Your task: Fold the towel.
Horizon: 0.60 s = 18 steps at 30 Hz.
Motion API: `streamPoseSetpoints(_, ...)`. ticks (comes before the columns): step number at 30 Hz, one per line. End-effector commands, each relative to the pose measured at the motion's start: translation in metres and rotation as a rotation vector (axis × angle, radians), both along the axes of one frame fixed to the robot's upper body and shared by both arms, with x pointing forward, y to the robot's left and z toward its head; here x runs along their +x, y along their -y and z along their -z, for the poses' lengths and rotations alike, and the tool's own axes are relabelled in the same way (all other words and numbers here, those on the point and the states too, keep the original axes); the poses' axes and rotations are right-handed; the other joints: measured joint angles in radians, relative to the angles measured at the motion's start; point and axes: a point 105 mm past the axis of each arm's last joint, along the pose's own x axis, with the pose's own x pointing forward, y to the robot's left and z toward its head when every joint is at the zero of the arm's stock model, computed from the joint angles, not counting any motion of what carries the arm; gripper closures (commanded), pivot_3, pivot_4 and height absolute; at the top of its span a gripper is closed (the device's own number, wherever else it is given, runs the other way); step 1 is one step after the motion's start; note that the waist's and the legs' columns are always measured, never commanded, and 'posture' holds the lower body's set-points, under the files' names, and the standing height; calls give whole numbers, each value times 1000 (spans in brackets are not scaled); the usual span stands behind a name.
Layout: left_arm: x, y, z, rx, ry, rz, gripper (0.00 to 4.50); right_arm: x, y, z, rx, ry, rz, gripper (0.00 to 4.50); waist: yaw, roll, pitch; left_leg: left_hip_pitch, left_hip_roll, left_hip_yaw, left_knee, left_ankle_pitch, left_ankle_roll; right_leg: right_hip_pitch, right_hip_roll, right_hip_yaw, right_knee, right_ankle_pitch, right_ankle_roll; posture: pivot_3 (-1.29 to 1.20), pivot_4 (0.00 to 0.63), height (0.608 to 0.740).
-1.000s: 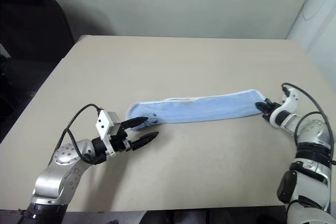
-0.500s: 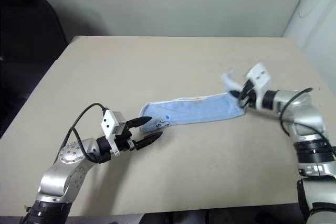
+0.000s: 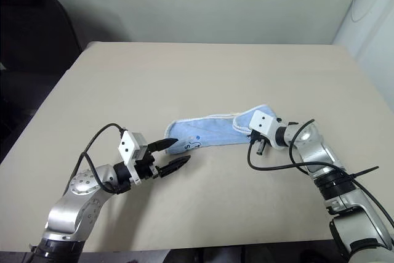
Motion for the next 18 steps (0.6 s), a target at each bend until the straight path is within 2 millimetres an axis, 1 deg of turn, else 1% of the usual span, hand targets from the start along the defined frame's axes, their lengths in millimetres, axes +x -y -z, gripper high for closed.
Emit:
streamPoseSetpoints(1,-4,3,-11,-10,43,9,702,7,2,-16,25,51,24,3152,1,0,0,0,0,0,0,0,0,0,0,0,0,0,0,0,150,740)
streamPoseSetpoints(4,-4,3,-11,-10,43,9,702,7,2,-16,26,51,25,2101,1,0,0,0,0,0,0,0,0,0,0,0,0,0,0,0,150,740)
streamPoseSetpoints(5,-4,3,-11,-15,40,7,702,-3,-2,-32,152,14,-7,1770,1,0,0,0,0,0,0,0,0,0,0,0,0,0,0,0,150,740)
streamPoseSetpoints(6,-4,2,-10,-18,38,5,702,-11,-4,-44,242,-12,-42,1416,2,0,0,0,0,0,0,0,0,0,0,0,0,0,0,0,150,740)
streamPoseSetpoints(7,-4,2,-10,-21,36,4,702,-18,-6,-53,301,-29,-68,1085,2,0,0,-1,0,0,0,0,0,0,0,0,0,0,0,0,150,740)
streamPoseSetpoints(8,-4,1,-12,-46,34,-6,702,-22,-2,-63,358,-36,-78,770,2,0,0,-1,0,1,0,1,-2,-1,0,0,0,0,0,0,150,740)
streamPoseSetpoints(11,-2,-5,-20,-160,19,-57,702,-23,11,-81,464,-34,-48,770,3,0,0,-1,0,1,0,3,-6,0,0,0,-1,0,0,0,150,740)
streamPoseSetpoints(13,-1,-7,-22,-200,8,-75,702,-23,13,-86,496,-38,-39,770,3,-1,0,-1,0,1,0,4,-8,1,0,0,-1,0,0,0,150,740)
streamPoseSetpoints(14,0,-10,-25,-263,-20,-99,702,-19,17,-92,539,-37,-12,956,3,-1,0,0,0,1,0,4,-8,1,0,0,-1,0,0,0,150,740)
streamPoseSetpoints(15,0,-12,-27,-318,-48,-116,702,-12,22,-95,568,-37,33,1175,3,-1,0,1,0,1,0,4,-8,1,0,0,0,0,0,0,150,740)
streamPoseSetpoints(17,-1,-14,-29,-378,-82,-133,702,-4,27,-97,597,-40,84,1727,2,-1,0,1,0,1,0,4,-8,1,0,0,0,0,0,0,150,740)
streamPoseSetpoints(18,-2,-14,-27,-404,-109,-147,702,2,27,-87,571,-44,113,2041,2,-1,0,1,0,1,0,4,-8,1,0,0,0,0,0,0,150,740)
